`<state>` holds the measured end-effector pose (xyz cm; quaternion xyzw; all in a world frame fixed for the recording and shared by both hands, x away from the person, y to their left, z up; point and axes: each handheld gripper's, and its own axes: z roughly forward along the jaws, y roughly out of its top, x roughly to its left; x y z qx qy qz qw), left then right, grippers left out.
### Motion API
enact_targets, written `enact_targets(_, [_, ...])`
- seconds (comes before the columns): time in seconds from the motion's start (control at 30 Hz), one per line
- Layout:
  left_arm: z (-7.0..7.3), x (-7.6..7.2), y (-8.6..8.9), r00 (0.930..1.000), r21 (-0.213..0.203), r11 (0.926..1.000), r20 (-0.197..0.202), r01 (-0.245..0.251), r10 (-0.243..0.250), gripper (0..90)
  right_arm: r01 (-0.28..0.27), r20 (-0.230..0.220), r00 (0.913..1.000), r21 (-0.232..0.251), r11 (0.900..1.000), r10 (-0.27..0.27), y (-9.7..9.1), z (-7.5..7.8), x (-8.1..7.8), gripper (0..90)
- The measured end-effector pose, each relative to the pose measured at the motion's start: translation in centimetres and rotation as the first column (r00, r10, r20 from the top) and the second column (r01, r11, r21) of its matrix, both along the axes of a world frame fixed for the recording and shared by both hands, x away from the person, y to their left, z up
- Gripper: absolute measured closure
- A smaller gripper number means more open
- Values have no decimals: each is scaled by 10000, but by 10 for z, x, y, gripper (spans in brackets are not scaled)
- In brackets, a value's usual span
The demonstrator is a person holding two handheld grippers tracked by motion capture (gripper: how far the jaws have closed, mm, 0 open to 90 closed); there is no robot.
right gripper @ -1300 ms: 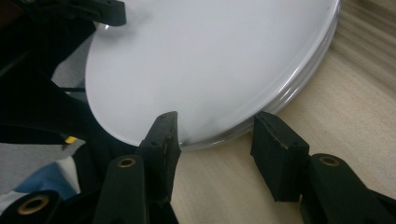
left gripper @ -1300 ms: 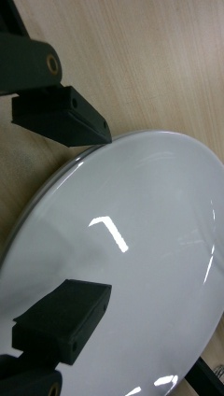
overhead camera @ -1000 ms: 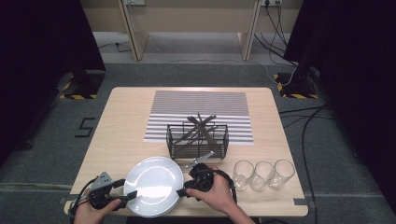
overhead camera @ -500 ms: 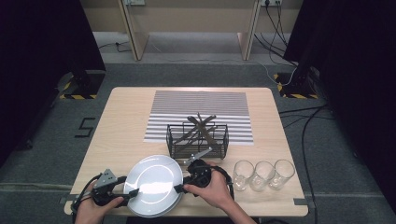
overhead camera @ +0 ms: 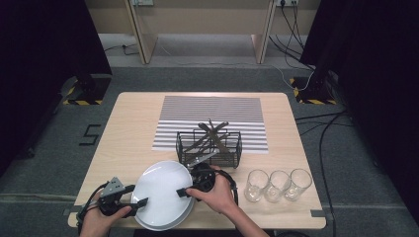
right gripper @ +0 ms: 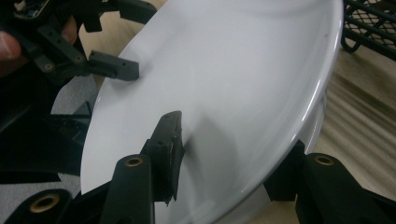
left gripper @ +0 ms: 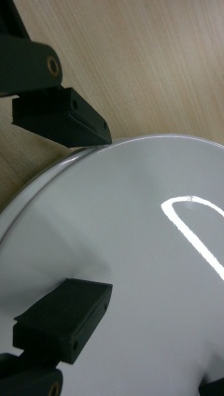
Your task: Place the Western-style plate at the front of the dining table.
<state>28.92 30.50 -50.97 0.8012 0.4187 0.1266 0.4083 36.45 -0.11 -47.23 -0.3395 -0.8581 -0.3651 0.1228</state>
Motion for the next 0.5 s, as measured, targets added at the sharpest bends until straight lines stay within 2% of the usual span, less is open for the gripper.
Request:
enact_targets(0.07, [0, 0, 1, 10000, -18, 10000, 27, -8, 8, 235, 77, 18, 10000, 28, 10000, -77, 1, 0, 1, 557])
enact_targets(0.1, [-1, 0, 1, 9999, -111, 9999, 73, -94, 95, 250, 320, -133, 9994, 188, 9993, -318, 0, 0, 1, 603])
enact_targets(0.17, [-1, 0, 2, 10000, -209, 9997, 30, -93, 93, 251, 371, -94, 9993, 368, 9986, -368, -2, 0, 2, 627])
enact_targets(0.2, [-1, 1, 3, 9999, -326, 9994, 21, -127, 128, 251, 472, -152, 9988, 521, 9975, -464, -3, 1, 3, 654])
enact_targets(0.27, [1, 1, 7, 9993, -944, 9949, 124, -346, 359, 277, 723, -352, 9970, 897, 9933, -693, -6, 3, 4, 707])
enact_targets(0.3, [1, 1, 7, 9993, -944, 9949, 124, -346, 359, 276, 723, -352, 9970, 897, 9933, -693, -6, 3, 4, 707])
enact_targets(0.33, [3, 1, 9, 9988, -1255, 9911, 141, -444, 465, 276, 864, -478, 9955, 1082, 9904, -816, -7, 3, 5, 726])
enact_targets(0.4, [6, 1, 13, 9979, -1504, 9869, 209, -577, 615, 278, 1152, -759, 9915, 1368, 9839, -1056, -10, 5, 7, 764])
enact_targets(0.43, [9, 0, 16, 9961, -1701, 9828, 375, -720, 795, 277, 1443, -946, 9870, 1632, 9760, -1301, -12, 6, 8, 795])
enact_targets(0.47, [11, 0, 17, 9951, -1782, 9808, 447, -786, 879, 275, 1585, -1082, 9841, 1800, 9708, -1406, -13, 7, 8, 809])
enact_targets(0.5, [11, 0, 17, 9951, -1782, 9808, 447, -786, 879, 274, 1585, -1082, 9841, 1800, 9708, -1406, -13, 7, 8, 809])
